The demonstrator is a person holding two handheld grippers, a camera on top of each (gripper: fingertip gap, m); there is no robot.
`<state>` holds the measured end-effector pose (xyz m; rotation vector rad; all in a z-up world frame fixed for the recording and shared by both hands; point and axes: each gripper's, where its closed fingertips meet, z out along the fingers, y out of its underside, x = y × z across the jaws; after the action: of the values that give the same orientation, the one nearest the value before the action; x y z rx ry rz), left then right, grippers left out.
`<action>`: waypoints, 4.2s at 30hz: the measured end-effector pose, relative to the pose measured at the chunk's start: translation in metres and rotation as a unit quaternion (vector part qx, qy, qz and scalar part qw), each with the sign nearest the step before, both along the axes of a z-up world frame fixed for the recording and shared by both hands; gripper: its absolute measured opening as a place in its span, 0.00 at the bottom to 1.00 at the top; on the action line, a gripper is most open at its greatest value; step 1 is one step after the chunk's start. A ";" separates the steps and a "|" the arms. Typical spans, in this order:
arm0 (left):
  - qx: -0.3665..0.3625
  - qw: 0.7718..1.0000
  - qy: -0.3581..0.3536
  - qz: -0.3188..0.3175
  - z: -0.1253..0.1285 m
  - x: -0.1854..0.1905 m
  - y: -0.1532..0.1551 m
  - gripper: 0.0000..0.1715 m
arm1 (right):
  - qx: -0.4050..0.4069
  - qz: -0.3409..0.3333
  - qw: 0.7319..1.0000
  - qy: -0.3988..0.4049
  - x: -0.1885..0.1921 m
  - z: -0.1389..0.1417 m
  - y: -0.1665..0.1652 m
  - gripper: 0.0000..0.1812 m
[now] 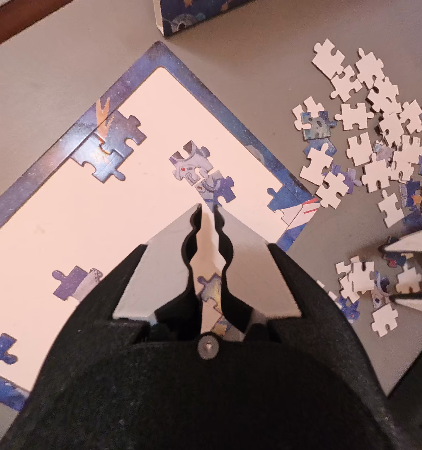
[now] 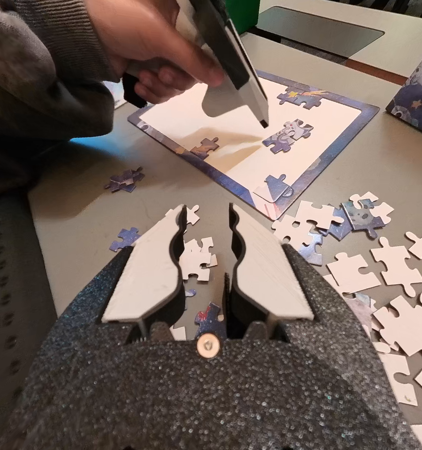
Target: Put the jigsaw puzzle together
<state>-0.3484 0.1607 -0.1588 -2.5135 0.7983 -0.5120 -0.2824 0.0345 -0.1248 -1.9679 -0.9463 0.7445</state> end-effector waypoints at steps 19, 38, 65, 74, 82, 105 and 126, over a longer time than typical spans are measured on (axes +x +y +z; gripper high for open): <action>0.083 0.992 0.033 0.089 -0.019 0.018 0.011 0.30 | -0.003 0.005 1.000 -0.003 -0.001 -0.001 -0.002 0.19; 0.117 0.988 0.050 0.088 -0.015 0.013 0.009 0.16 | -0.008 0.010 1.000 -0.007 -0.002 -0.005 -0.004 0.19; 0.106 0.980 -0.030 -0.167 -0.002 0.020 -0.001 0.33 | -0.014 0.016 1.000 -0.014 -0.004 -0.009 -0.005 0.19; 0.105 0.967 -0.040 -0.227 -0.006 0.019 -0.003 0.34 | -0.017 0.020 0.999 -0.019 -0.005 -0.011 -0.007 0.19; 0.105 0.952 -0.028 -0.285 -0.005 0.015 -0.004 0.32 | -0.022 0.025 0.999 -0.026 -0.006 -0.015 -0.009 0.19; 0.114 0.944 -0.010 -0.309 -0.019 0.015 0.000 0.20 | -0.033 0.030 0.998 -0.042 -0.006 -0.024 -0.009 0.19; 0.169 0.985 0.025 -0.039 0.053 -0.020 -0.039 0.05 | 0.044 0.060 0.989 -0.131 -0.003 0.003 0.080 0.22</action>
<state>-0.3681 0.1214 -0.1060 -2.1966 0.9217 -0.3078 -0.2855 0.1143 -0.1219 -1.9748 -1.2415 0.5065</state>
